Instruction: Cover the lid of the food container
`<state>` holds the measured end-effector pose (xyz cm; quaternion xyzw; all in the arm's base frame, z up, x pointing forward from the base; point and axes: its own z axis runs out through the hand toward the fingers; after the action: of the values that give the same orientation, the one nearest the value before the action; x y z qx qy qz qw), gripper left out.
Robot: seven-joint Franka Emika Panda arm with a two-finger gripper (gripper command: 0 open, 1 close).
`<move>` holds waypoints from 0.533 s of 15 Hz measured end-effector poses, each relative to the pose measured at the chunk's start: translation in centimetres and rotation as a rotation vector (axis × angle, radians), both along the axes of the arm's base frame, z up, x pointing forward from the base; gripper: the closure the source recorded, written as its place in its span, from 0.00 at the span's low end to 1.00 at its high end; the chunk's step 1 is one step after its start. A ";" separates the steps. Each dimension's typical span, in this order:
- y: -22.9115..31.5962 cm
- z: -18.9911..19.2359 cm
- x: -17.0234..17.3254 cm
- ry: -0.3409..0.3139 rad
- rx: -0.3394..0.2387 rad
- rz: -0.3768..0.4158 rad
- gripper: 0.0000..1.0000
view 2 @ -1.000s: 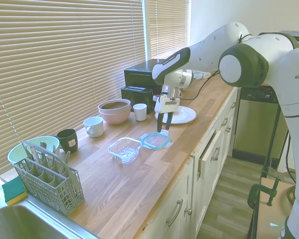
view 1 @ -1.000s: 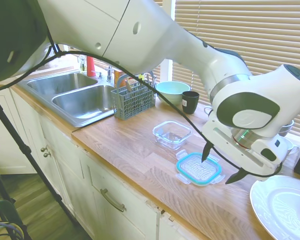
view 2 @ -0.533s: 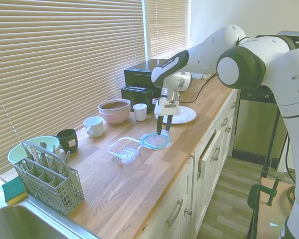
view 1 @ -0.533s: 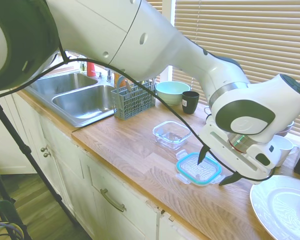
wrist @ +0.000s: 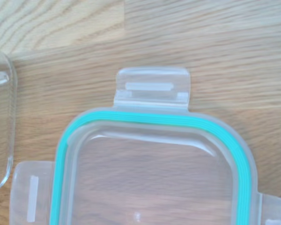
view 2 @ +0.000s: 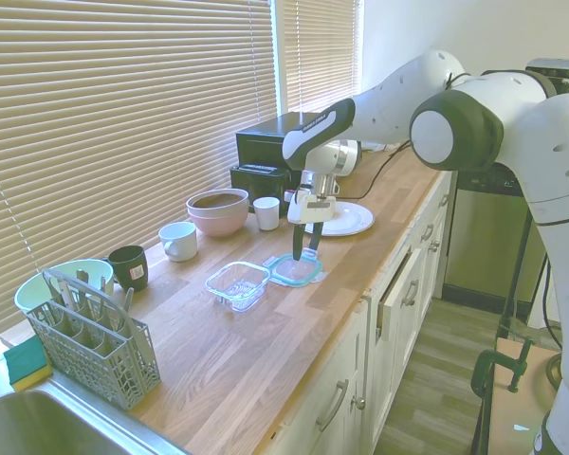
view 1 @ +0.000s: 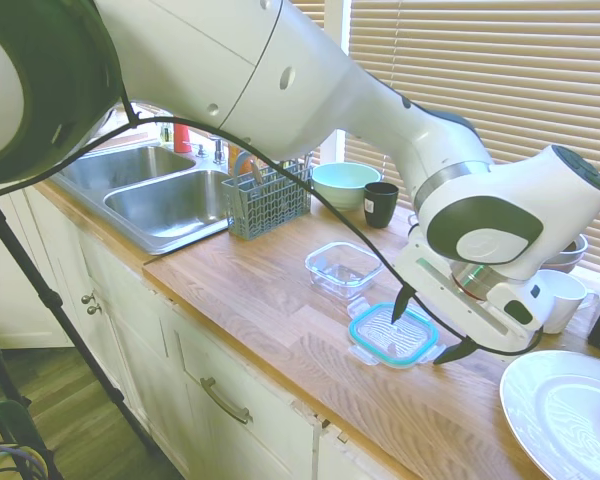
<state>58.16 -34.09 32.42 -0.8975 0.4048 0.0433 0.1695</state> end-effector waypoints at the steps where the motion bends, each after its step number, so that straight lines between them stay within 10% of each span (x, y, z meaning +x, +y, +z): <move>1: 0.2 0.0 0.1 0.001 0.001 0.000 1.00; 8: 0.5 -0.4 0.3 0.011 0.002 -0.003 1.00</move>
<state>58.42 -33.61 32.03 -0.8965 0.4070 0.0484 0.1680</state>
